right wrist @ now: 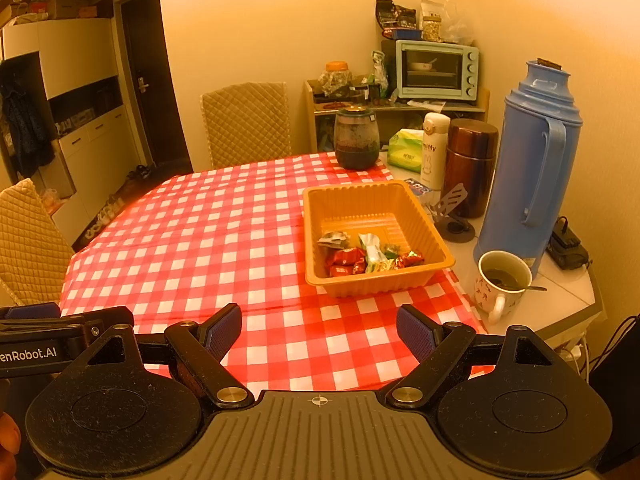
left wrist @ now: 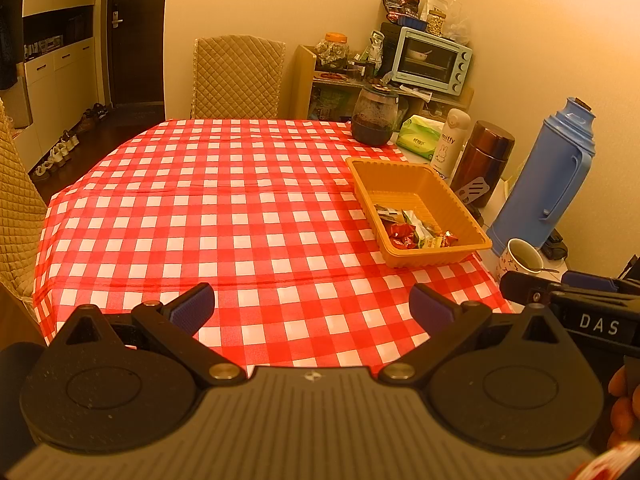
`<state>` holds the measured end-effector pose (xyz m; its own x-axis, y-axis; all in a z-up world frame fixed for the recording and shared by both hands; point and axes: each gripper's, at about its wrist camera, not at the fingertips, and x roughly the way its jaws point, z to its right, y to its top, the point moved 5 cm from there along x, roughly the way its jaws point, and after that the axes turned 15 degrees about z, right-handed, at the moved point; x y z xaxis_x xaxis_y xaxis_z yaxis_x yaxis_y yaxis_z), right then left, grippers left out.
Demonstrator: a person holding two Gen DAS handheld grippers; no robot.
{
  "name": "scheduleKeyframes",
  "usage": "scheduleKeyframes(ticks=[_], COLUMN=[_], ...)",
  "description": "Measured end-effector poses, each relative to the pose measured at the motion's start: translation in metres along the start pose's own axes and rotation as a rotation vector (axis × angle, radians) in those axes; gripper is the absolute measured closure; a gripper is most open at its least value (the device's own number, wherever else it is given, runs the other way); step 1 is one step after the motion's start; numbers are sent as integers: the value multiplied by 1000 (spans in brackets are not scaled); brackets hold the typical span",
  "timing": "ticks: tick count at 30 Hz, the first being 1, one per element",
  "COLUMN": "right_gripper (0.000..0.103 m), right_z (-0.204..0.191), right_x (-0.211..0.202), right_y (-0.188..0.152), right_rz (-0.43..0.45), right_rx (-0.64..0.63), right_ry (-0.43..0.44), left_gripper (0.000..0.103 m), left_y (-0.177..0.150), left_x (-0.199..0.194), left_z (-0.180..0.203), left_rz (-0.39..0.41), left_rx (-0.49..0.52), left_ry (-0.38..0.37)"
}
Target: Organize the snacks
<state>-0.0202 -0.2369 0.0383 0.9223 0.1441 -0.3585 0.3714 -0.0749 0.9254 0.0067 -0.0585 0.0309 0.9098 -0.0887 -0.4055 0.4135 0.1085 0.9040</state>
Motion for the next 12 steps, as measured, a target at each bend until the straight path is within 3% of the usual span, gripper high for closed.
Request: scheduleKeyframes(ticks=[12], right_gripper=[19], right_z=[1], right_x=[0], right_y=[0], right_rz=[0], right_rx=[1], right_ry=[1], left_gripper=[0], left_y=[-6], left_x=[-4], left_z=[7], left_rz=[17], left_rx=[-10], left_ry=[-8])
